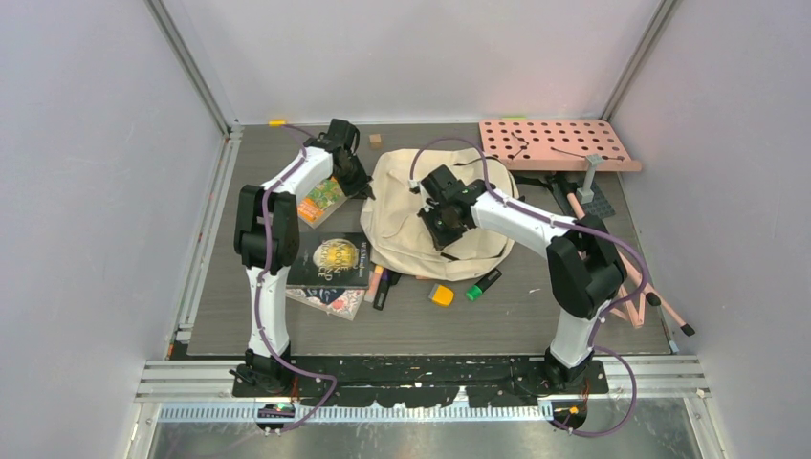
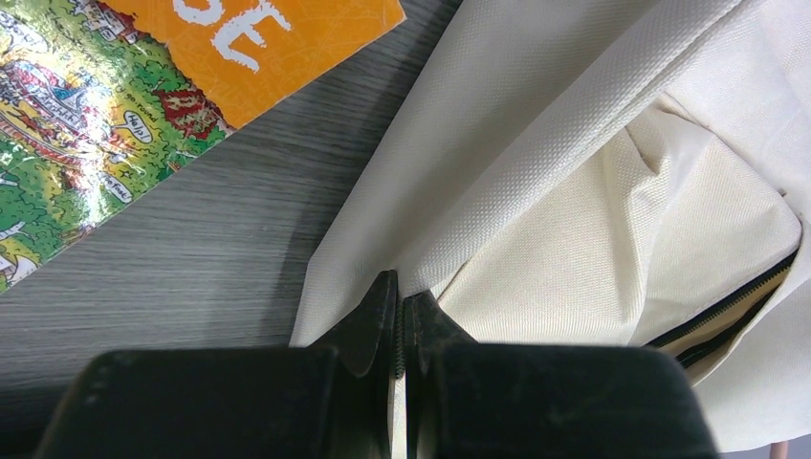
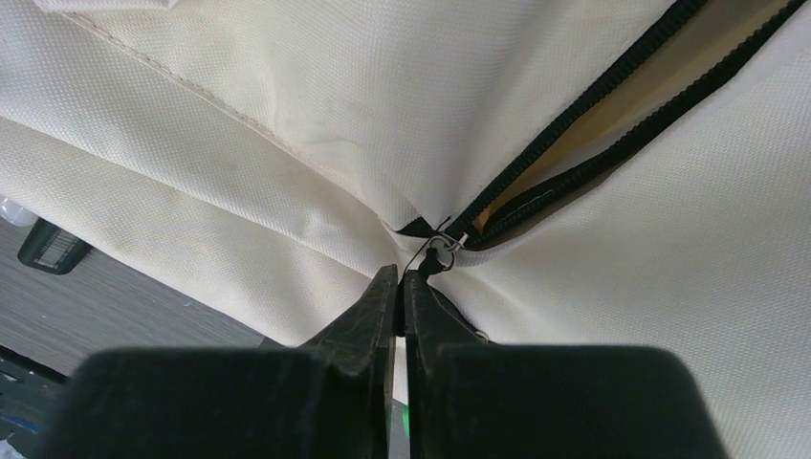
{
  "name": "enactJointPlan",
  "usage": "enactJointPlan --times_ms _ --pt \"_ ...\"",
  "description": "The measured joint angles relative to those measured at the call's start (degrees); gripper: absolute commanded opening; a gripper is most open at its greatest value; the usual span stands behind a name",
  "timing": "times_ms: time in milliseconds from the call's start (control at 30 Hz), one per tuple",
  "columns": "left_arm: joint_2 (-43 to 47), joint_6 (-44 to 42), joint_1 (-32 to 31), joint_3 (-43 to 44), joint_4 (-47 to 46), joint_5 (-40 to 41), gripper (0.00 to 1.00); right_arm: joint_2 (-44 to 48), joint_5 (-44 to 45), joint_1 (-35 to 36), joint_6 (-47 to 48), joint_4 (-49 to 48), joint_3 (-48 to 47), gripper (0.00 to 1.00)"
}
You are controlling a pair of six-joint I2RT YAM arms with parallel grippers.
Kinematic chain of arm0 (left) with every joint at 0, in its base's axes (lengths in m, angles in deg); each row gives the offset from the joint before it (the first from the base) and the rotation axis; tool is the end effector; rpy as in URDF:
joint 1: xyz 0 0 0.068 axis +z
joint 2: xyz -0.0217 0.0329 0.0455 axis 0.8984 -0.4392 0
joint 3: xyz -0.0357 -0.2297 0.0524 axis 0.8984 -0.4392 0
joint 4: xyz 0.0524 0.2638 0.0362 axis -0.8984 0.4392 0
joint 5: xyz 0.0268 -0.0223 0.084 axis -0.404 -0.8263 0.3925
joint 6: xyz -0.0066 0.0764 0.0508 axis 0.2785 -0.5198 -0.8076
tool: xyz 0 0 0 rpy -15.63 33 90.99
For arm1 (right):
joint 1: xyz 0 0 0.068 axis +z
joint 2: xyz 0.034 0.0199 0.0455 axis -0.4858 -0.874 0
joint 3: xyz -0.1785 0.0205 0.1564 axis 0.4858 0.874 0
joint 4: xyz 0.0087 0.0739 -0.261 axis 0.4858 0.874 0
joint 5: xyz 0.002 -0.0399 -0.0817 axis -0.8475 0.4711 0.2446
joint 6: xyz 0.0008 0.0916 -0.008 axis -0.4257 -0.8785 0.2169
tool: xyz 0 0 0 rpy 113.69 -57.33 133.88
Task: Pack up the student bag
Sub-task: Unzip the student bag at the center of the board, then adjust the student bag at the center of the board.
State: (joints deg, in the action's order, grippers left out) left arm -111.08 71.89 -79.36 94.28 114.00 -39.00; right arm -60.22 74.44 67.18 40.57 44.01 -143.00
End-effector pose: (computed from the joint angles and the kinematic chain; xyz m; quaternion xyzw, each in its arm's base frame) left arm 0.4554 -0.1410 0.1219 -0.2374 0.9409 -0.1910 0.1479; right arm 0.3075 0.2461 0.1321 -0.2871 0.9336 0.0983 0.1903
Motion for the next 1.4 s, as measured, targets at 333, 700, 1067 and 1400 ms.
enactJointPlan --times_ms 333,700,1067,1400 --pt "3.65 -5.18 0.74 -0.61 -2.40 4.48 0.70 3.65 6.60 0.81 -3.39 5.31 -3.91 0.69" --pt "14.73 -12.00 -2.67 -2.36 -3.32 7.67 0.81 7.80 10.64 -4.68 -8.31 6.29 -10.45 0.71" --pt "15.69 -20.06 -13.27 -9.11 -5.22 1.64 0.82 -4.68 8.59 -11.74 -11.93 7.39 -17.64 0.68" --pt "11.54 -25.49 -14.73 -8.72 -5.31 2.43 0.81 -11.98 5.49 -11.26 -13.33 9.51 -23.61 0.63"
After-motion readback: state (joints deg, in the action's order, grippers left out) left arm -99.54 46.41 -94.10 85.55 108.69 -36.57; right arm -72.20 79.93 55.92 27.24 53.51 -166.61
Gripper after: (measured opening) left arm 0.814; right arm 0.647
